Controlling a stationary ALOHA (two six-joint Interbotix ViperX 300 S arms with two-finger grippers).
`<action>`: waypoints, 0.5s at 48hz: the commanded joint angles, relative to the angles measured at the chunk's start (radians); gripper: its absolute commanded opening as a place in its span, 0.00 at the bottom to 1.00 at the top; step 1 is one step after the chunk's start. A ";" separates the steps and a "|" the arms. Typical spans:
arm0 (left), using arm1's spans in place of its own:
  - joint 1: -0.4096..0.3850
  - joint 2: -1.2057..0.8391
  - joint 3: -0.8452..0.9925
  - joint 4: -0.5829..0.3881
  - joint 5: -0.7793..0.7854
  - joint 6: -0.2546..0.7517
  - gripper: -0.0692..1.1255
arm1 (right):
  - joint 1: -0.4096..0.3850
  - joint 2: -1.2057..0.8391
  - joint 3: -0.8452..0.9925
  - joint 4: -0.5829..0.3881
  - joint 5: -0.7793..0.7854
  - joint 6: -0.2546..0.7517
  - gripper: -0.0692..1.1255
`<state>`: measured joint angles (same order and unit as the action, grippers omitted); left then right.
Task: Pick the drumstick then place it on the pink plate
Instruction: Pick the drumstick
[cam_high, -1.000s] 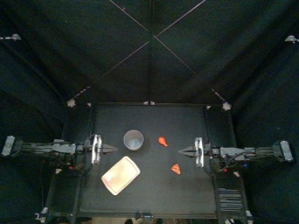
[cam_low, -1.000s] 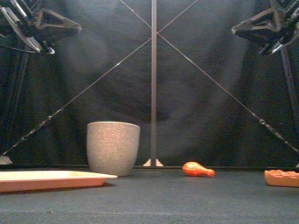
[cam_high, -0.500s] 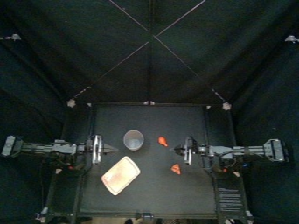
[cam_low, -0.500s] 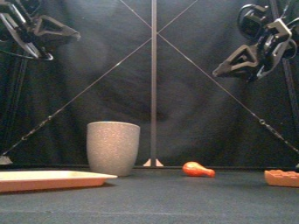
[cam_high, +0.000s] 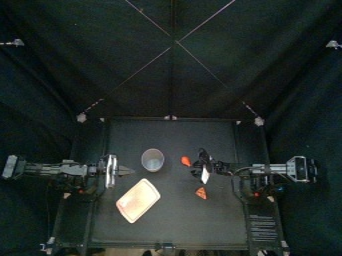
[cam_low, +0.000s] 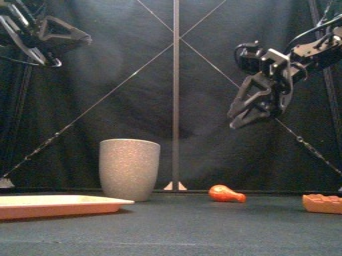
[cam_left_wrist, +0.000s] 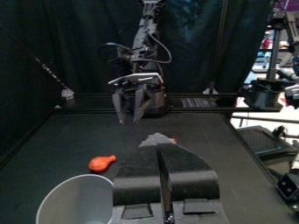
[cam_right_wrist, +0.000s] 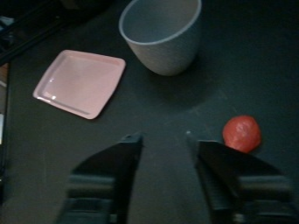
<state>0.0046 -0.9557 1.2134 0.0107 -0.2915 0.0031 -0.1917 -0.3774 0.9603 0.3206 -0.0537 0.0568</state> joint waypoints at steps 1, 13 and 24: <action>-0.002 0.005 -0.028 0.002 -0.005 0.000 0.05 | -0.020 0.044 -0.037 0.025 -0.002 -0.003 0.92; -0.002 0.003 -0.026 0.003 -0.006 0.000 0.05 | -0.080 0.190 -0.077 0.009 0.086 -0.002 0.92; -0.003 0.003 -0.023 0.003 -0.005 0.000 0.05 | -0.149 0.299 -0.143 0.025 0.212 0.017 0.91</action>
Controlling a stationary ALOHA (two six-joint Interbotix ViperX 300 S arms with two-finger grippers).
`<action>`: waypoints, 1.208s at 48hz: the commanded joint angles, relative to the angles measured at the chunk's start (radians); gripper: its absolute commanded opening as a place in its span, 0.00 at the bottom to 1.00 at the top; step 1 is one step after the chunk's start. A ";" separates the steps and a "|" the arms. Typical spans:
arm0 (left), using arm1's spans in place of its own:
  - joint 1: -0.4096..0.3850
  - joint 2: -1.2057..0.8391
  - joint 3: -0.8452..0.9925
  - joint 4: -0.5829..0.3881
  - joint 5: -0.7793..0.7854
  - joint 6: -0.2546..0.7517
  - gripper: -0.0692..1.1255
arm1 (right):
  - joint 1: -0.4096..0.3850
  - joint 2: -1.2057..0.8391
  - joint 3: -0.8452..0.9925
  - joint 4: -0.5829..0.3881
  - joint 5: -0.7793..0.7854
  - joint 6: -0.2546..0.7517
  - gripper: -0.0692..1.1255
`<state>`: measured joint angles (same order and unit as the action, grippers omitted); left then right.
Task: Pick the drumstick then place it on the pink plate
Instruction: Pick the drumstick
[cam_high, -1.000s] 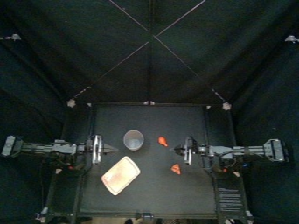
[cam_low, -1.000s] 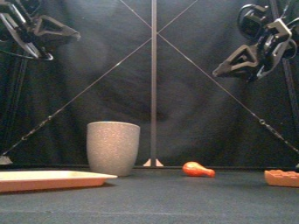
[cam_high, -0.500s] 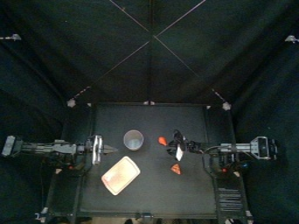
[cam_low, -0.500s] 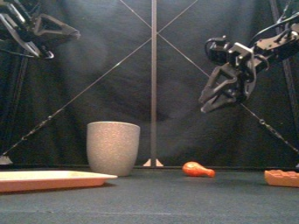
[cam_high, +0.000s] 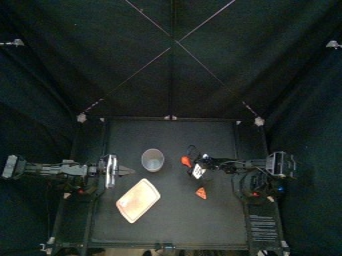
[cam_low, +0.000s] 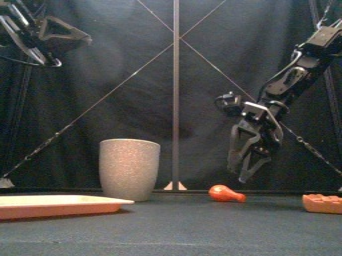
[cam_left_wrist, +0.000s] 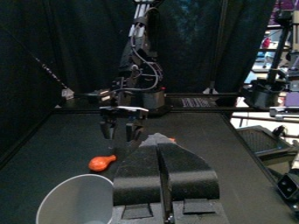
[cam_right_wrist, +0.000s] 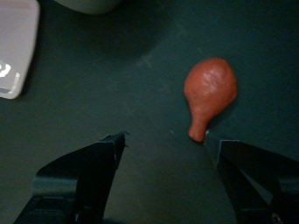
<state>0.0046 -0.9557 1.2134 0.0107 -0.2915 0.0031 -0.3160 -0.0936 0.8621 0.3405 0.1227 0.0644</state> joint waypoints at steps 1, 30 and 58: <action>-0.005 0.003 -0.023 0.003 -0.005 0.000 0.05 | -0.031 0.021 -0.052 0.000 0.043 0.014 0.91; -0.031 0.005 -0.017 0.003 -0.008 0.000 0.05 | -0.084 0.130 -0.118 -0.057 0.124 0.061 0.91; -0.032 0.005 -0.017 0.017 -0.011 0.000 0.05 | -0.080 0.146 -0.132 -0.060 0.137 0.057 0.58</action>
